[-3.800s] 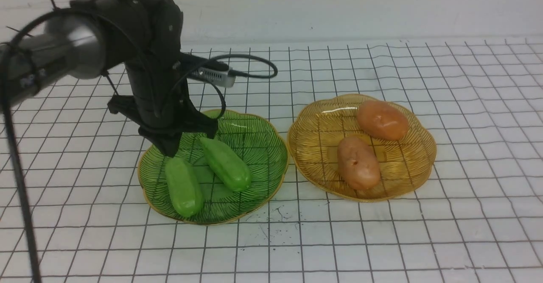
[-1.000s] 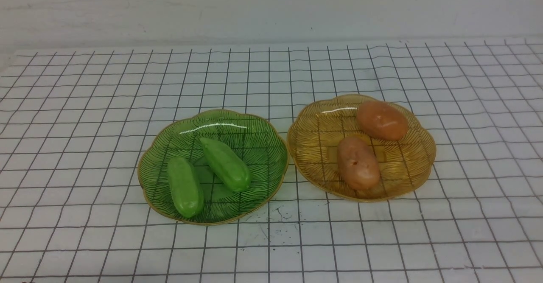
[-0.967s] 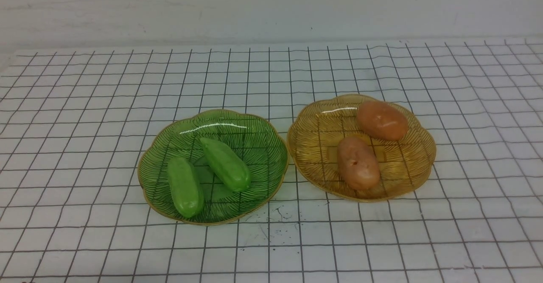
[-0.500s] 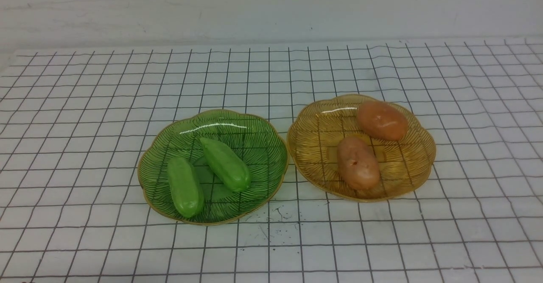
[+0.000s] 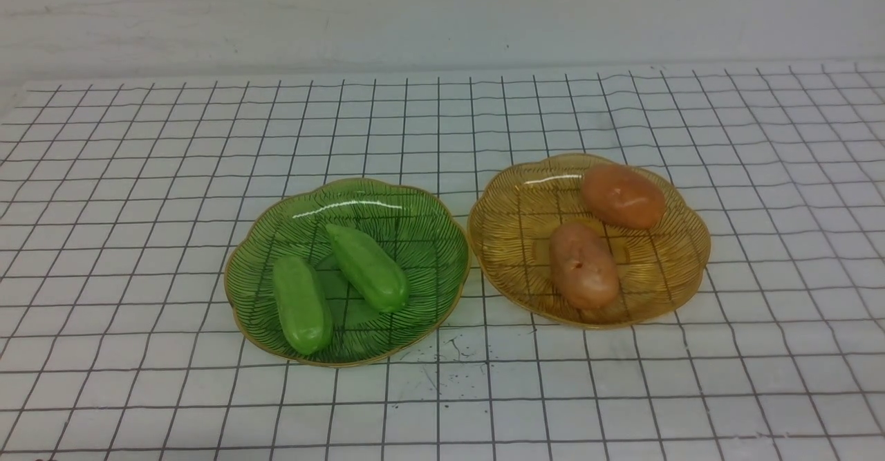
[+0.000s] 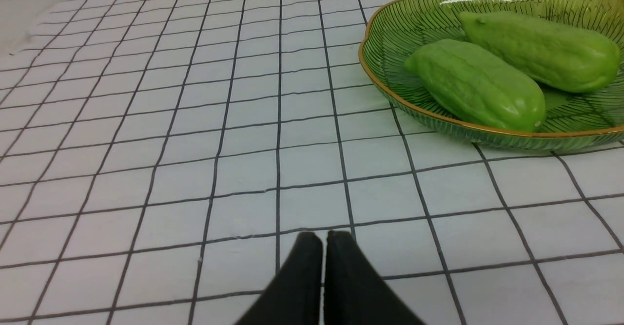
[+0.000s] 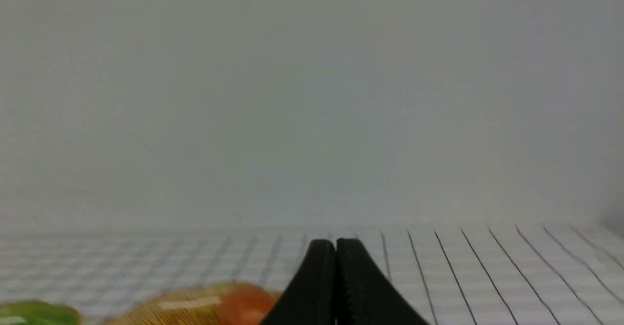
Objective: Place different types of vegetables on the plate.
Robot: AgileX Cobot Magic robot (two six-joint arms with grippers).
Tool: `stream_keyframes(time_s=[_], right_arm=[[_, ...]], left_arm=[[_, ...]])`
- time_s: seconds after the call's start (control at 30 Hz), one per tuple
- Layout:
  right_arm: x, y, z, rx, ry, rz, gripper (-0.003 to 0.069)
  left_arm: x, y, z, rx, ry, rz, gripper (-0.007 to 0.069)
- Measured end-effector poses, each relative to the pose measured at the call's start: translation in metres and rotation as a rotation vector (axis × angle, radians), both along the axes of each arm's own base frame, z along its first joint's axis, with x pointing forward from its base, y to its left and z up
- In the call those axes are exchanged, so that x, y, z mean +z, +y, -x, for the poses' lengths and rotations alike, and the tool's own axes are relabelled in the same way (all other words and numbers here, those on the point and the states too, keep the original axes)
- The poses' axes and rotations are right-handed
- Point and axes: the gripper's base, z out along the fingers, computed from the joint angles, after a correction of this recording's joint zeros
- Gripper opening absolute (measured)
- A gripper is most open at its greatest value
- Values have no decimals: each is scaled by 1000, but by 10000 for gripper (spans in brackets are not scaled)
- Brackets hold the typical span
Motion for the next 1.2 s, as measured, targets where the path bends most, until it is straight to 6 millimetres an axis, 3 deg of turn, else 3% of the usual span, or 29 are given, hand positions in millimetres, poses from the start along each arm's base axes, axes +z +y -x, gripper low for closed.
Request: stream_keyframes(time_s=[0.13, 0.27, 1.2], right_arm=[[-59, -1, -14, -40, 162, 19, -15], [-80, -3, -15, -54, 269, -5, -15], [-81, -3, -14, -58, 292, -3, -15]], left_arm=[[0, 0, 0, 0, 0, 0, -8], [0, 0, 0, 0, 0, 0, -8], [0, 0, 0, 0, 0, 0, -8]])
